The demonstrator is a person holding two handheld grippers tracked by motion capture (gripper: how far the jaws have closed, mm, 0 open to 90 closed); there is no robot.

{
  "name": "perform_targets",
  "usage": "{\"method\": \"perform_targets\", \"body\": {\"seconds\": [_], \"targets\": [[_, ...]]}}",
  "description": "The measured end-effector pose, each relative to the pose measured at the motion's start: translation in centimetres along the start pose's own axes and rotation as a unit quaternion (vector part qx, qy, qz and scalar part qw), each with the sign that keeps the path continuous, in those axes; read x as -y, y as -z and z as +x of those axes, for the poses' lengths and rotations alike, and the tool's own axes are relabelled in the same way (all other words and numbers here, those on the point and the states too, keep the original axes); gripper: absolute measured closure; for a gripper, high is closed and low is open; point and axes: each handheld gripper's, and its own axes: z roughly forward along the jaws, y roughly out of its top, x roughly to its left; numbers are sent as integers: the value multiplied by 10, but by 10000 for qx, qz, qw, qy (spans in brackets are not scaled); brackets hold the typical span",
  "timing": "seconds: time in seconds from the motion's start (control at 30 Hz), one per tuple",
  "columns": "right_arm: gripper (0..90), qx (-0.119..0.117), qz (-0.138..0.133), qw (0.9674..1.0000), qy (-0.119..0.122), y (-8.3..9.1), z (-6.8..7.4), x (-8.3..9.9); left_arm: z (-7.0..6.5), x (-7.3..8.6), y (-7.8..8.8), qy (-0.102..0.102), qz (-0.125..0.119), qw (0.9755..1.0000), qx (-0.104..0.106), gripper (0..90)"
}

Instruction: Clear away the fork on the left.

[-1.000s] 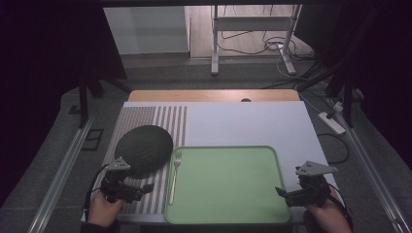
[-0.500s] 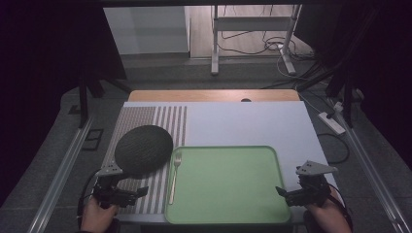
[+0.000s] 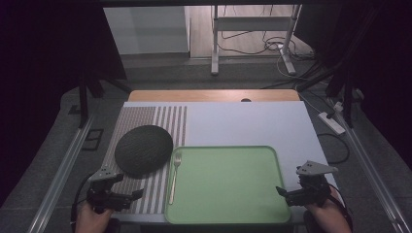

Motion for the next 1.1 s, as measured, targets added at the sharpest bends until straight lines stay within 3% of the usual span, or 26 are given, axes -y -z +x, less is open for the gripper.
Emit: {"method": "perform_targets", "body": {"seconds": [0.3, 0.93, 1.1], "targets": [[0, 19, -13, 10000, -53, 0, -1, 0, 1, 8, 10, 62, -93, 9998, -161, 0], [0, 48, -88, 9998, -186, 2, -2, 0, -1, 19, 20, 72, -29, 9986, -521, 0], [0, 54, -80, 9998, -193, 1, -3, 0, 0, 20, 22, 98, -53, 9987, -495, 0]]}}
